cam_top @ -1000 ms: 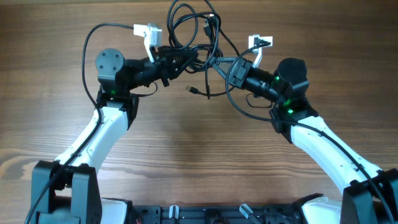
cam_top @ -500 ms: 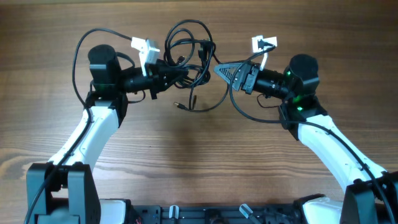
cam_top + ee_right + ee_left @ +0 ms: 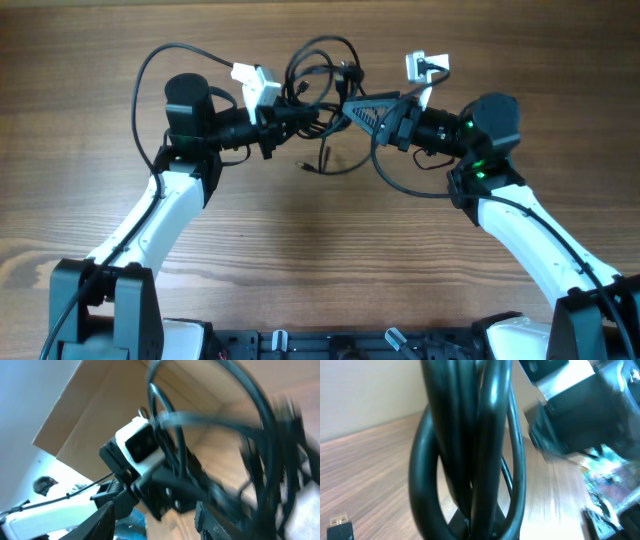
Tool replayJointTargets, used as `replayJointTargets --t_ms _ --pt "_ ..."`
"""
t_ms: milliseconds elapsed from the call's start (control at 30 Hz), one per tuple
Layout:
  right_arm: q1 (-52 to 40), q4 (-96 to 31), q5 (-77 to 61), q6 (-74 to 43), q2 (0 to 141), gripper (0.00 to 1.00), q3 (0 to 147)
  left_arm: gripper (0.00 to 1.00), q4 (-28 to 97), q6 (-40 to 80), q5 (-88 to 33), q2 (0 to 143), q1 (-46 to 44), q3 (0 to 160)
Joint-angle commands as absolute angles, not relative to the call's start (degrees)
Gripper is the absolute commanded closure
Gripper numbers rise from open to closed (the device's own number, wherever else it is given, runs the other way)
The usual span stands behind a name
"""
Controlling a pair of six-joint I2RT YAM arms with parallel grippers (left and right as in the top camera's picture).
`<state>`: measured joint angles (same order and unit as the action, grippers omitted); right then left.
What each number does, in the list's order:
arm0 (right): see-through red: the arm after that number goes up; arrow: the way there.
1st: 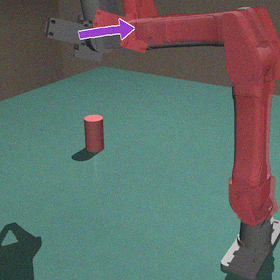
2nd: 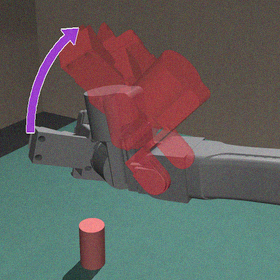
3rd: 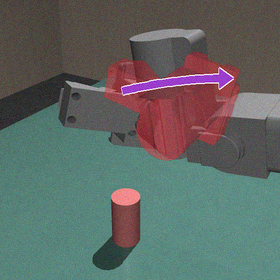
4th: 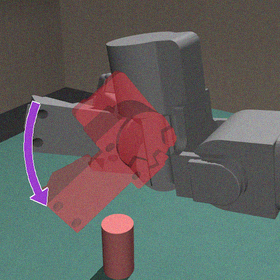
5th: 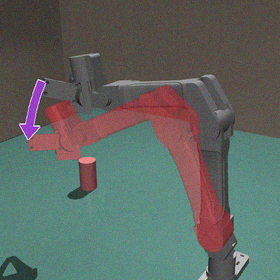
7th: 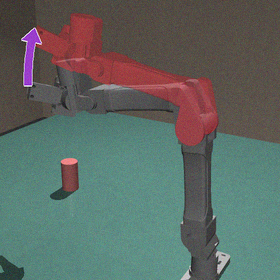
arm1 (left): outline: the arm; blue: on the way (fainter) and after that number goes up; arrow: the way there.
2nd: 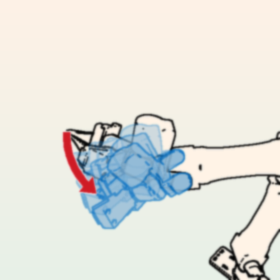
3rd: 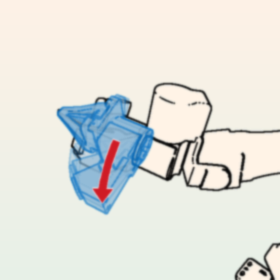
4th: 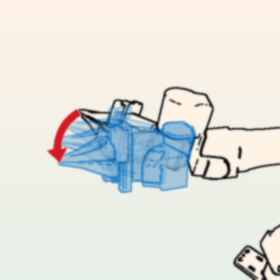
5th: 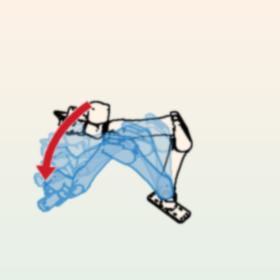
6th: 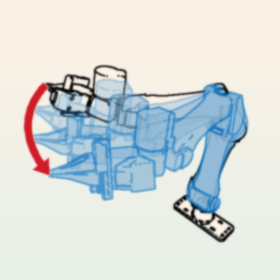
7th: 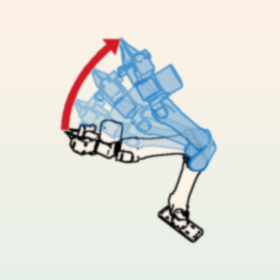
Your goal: Untangle cables
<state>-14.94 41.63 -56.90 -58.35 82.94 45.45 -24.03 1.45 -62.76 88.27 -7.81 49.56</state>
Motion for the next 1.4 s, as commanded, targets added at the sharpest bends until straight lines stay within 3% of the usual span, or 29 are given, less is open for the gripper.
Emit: replayJointTargets --t_ms 0,133,333,567,767,933,1167,1367 --pt "-14.85 37.15 -56.88 -61.69 83.05 0.48 45.74 0.96 -27.40 8.64 -57.80 87.70 -8.03 49.82" --pt "-17.54 35.92 -55.37 -63.16 83.05 0.48 45.74 0.96 -28.91 8.58 -48.84 87.70 -12.32 49.82" --pt "-17.56 32.82 -46.30 -61.52 83.05 0.47 45.74 0.96 -28.93 7.99 -48.29 87.70 -13.93 49.82" --pt "-17.56 24.93 -29.89 -59.99 83.05 0.47 45.74 0.96 -28.95 7.70 -57.67 87.70 -13.93 49.82" --pt "-17.19 7.79 -14.61 -58.39 83.05 0.47 45.74 0.96 -35.94 7.81 -67.29 87.68 -13.65 49.82" --pt "-13.41 11.42 -25.93 -58.65 83.05 0.57 45.74 0.96 -35.62 9.91 -67.51 87.64 -9.56 49.82" --pt "-13.26 23.44 -48.90 -57.14 83.05 0.55 45.74 0.96 -35.57 9.45 -67.53 87.64 -6.13 49.82" --pt "-13.23 36.14 -40.77 -58.63 83.05 0.44 45.74 0.96 -32.05 9.52 -72.69 87.64 -5.48 49.82"
